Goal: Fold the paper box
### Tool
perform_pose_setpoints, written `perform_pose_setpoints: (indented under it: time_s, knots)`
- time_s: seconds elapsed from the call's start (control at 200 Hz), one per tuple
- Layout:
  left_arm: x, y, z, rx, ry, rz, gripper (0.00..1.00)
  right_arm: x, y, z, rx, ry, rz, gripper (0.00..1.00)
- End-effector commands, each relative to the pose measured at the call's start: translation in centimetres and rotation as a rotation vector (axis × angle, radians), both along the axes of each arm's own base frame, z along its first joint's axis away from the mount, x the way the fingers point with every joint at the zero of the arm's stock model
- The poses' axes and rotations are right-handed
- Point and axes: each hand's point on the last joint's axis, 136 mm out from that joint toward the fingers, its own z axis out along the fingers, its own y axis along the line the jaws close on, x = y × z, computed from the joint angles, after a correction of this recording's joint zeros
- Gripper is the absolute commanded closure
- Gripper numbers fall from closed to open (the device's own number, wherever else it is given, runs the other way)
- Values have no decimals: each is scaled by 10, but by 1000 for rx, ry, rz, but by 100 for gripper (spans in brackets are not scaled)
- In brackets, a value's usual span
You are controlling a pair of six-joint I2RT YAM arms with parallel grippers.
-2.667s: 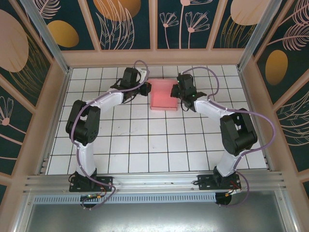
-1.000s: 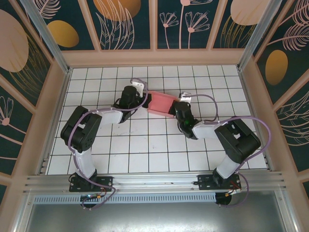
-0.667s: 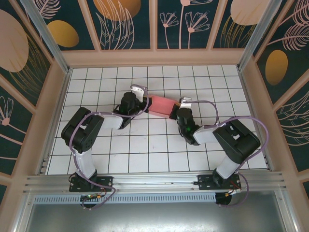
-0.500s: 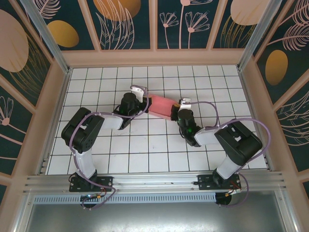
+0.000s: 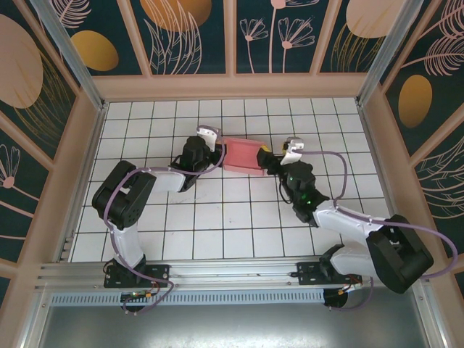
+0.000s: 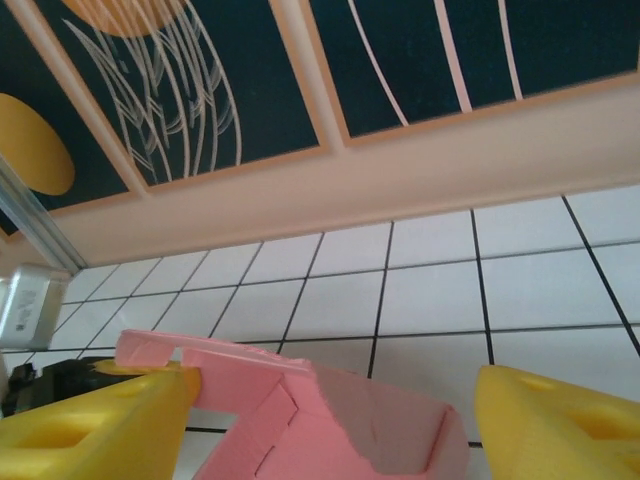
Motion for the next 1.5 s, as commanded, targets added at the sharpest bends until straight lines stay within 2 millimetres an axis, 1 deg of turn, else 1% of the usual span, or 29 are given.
perform_pose_setpoints:
  time_s: [0.0,0.01,0.02,0.045,0.22,0.3,0.43,0.53,0.576,0.681,0.726,0.786,0.791,0.796,0.806,0.831,0.911,1.006,1.081,1.201,1.261,1.266,1.276,1.281,1.341,1.376,1.386,1.396,1.496]
  knots:
    - [1,-3,-8,48,6,-6,100,16,3,-10,41,165,13,25]
    - [0,-3,-8,50,6,-8,100,17,5,-11,44,178,22,25]
    - [0,-3,-9,51,6,-7,100,23,-1,-12,51,190,4,25]
    - [0,-4,-9,53,5,-9,100,28,-2,-14,58,223,6,26]
    - [-6,-9,-12,70,1,-28,100,58,17,-34,14,386,40,26]
    - [-8,-10,-15,79,3,-31,99,65,25,-49,-21,442,55,26]
    - [-12,-8,-20,81,10,-37,93,68,25,-72,-55,500,48,27]
    - [-19,-5,-14,61,-10,-39,76,66,26,-89,-67,537,54,27]
    - [-27,-8,-11,57,-23,-76,68,65,25,-95,-68,551,54,27]
    - [-42,-8,-5,77,-56,-131,56,61,26,-108,-73,577,60,27]
    - [-49,-4,0,76,-77,-135,40,60,25,-112,-74,586,55,27]
    - [-59,2,5,73,-100,-137,13,58,23,-117,-79,596,53,27]
    - [-60,2,3,75,-98,-141,12,58,23,-118,-80,596,52,27]
    - [-61,2,10,68,-112,-144,11,58,23,-118,-81,597,52,27]
    - [-63,3,14,64,-121,-147,8,58,23,-119,-82,598,50,27]
    - [-67,5,17,60,-126,-149,2,57,21,-123,-86,603,45,27]
    - [-78,7,29,32,-133,-168,1,54,19,-132,-100,617,39,28]
    - [-79,7,41,-20,-120,-159,1,51,14,-144,-130,623,34,27]
    - [-68,10,43,-76,-86,-107,1,49,10,-156,-167,628,29,27]
    - [-42,16,42,-208,13,-28,1,48,3,-173,-217,637,10,27]
    - [-23,26,36,-257,100,64,1,47,1,-180,-238,644,7,26]
    - [-21,26,30,-256,120,72,1,47,1,-180,-239,644,6,26]
    - [-17,27,22,-250,146,82,1,47,1,-181,-241,643,9,26]
    - [-15,25,26,-257,145,81,1,47,1,-181,-241,643,9,26]
    - [0,21,14,-243,225,86,1,48,2,-183,-251,638,18,26]
    - [5,17,7,-228,265,87,3,50,3,-180,-255,628,24,26]
    - [3,16,1,-221,285,82,4,50,3,-181,-256,627,26,26]
    - [7,13,4,-223,284,77,4,50,3,-180,-257,625,28,26]
    - [13,-2,-10,-214,357,27,11,55,5,-173,-270,602,40,25]
